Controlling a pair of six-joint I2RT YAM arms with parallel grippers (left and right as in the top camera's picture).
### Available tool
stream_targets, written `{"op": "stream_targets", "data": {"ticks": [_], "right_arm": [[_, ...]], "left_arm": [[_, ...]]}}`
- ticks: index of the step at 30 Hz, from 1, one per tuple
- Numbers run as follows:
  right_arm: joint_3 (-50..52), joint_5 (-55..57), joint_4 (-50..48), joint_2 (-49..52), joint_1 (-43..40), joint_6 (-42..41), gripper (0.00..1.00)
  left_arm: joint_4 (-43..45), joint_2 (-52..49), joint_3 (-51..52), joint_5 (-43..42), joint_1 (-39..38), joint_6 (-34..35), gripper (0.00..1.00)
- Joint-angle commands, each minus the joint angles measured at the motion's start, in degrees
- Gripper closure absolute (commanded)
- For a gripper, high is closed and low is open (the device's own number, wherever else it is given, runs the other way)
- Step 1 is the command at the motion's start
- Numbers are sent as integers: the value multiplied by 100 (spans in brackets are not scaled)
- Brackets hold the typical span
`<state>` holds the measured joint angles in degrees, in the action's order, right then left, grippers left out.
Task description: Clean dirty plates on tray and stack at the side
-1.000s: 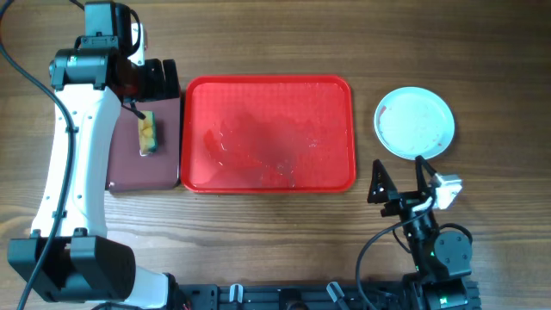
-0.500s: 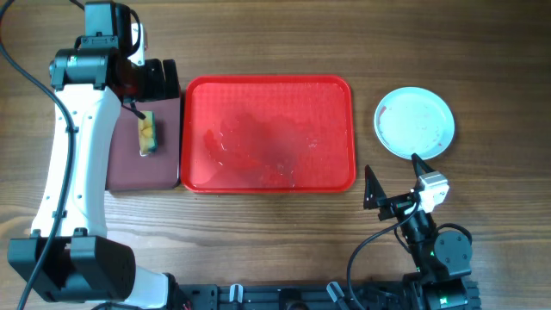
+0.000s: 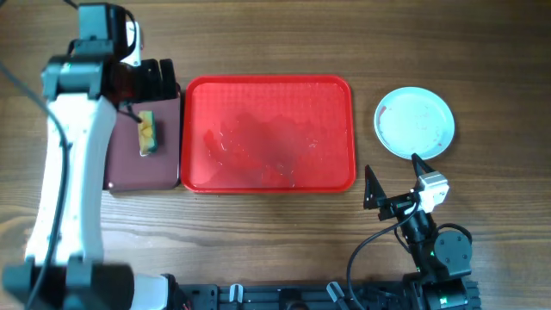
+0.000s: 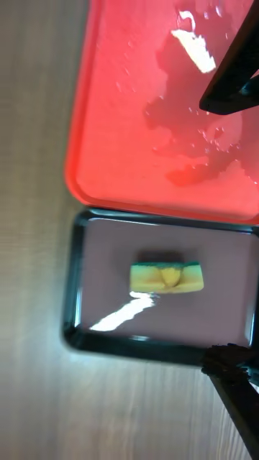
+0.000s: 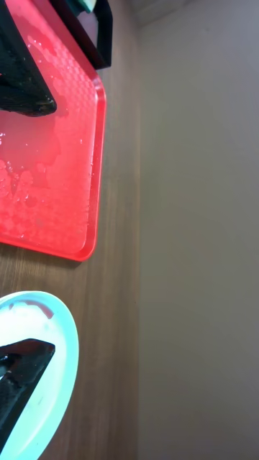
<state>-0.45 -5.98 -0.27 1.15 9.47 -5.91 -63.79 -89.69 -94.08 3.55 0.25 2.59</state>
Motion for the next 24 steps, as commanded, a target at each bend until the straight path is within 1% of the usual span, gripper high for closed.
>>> {"op": "stream_targets", "data": {"ticks": [1, 3, 6, 7, 9, 12, 15, 18, 19, 20, 22, 24], "right_arm": [[15, -92, -13, -87, 31, 85, 0], [15, -92, -13, -87, 31, 87, 0], [15, -92, -13, -87, 31, 87, 0], [15, -92, -13, -87, 31, 87, 0], [15, -92, -13, -87, 31, 87, 0], [15, -92, -13, -87, 31, 87, 0], [15, -92, -13, -87, 31, 87, 0], [15, -92, -13, -87, 31, 87, 0], [15, -92, -11, -87, 31, 87, 0], [15, -92, -13, -87, 31, 87, 0], [15, -92, -13, -87, 31, 87, 0], [15, -92, -13, -87, 31, 87, 0]], "left_arm": [[433, 1335, 90, 76, -48, -66, 0], [837, 1878, 420, -39, -46, -66, 0], [1628, 2618, 1224, -271, -46, -66, 0], [1974, 2914, 1633, -315, -46, -66, 0], [2859, 3611, 2756, -382, -46, -66, 0], [3939, 4612, 4363, -424, -46, -17, 0], [4763, 5630, 5810, -461, -35, -22, 0], [5348, 6610, 6983, -463, -35, -22, 0], [5622, 7134, 7558, -461, -35, -24, 0], [5796, 7447, 7886, -463, -35, -24, 0], [6041, 7965, 8384, -463, -35, -24, 0], [6109, 8247, 8631, -459, -35, -28, 0]]}}
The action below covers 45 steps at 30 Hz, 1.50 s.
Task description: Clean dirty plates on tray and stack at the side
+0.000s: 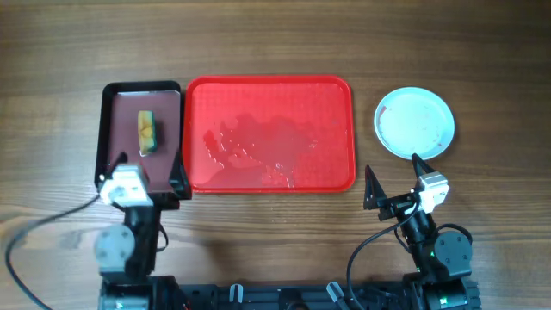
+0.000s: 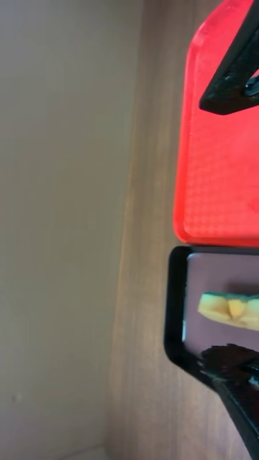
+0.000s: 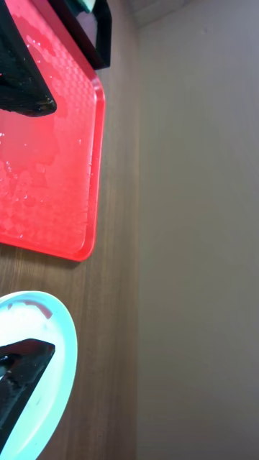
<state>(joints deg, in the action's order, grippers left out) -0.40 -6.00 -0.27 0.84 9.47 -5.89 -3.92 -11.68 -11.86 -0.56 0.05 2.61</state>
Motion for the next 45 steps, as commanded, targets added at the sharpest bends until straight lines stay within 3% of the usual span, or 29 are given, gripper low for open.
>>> {"op": "stream_targets", "data": {"ticks": [1, 9, 45], "right_arm": [[11, -90, -13, -57, 31, 83, 0], [11, -90, -13, -57, 31, 85, 0], [11, -90, -13, -57, 31, 85, 0]], "left_arm": [[129, 579, 529, -50, -15, -63, 0], [35, 905, 1154, -96, -15, -297, 0], [-37, 1141, 1154, -96, -17, -306, 0]]}}
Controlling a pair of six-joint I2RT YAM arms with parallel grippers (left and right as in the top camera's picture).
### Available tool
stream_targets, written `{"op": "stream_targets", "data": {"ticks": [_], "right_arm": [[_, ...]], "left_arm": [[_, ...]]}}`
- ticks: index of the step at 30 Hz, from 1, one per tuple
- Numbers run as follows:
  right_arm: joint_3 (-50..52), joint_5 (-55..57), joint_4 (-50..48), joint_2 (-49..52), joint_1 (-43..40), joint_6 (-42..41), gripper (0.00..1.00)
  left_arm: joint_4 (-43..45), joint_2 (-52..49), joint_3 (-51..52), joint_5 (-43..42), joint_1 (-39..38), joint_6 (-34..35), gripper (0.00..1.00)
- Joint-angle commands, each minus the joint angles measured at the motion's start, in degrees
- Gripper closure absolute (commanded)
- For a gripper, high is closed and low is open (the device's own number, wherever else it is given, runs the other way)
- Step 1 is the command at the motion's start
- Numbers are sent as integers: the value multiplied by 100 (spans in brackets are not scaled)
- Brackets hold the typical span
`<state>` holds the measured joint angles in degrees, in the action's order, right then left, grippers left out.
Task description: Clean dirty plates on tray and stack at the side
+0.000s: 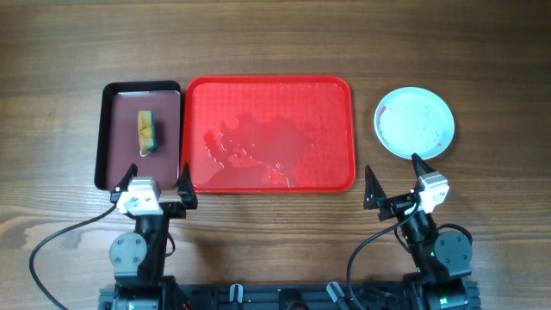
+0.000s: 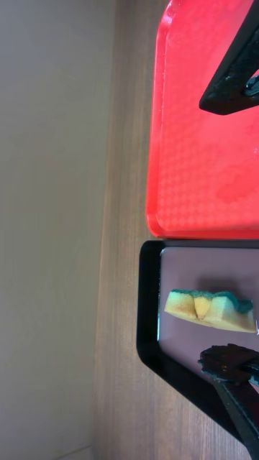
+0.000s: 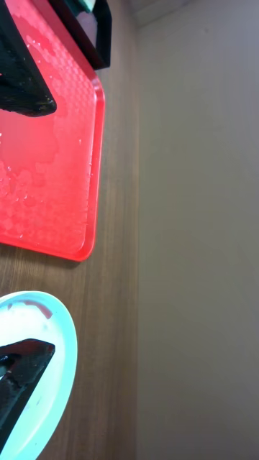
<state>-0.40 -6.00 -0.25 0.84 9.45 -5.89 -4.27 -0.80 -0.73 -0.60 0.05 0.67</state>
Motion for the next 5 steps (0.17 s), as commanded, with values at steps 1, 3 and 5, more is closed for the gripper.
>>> {"op": "stream_targets", "data": {"ticks": [1, 3, 5], "right_arm": [[11, -90, -15, -57, 33, 85, 0], [11, -90, -15, -57, 33, 85, 0], [11, -90, -15, -57, 33, 83, 0]], "left_arm": [[-2, 52, 42, -92, -17, -111, 0], [-2, 52, 42, -92, -17, -111, 0], [-2, 52, 42, -92, -17, -111, 0]]}}
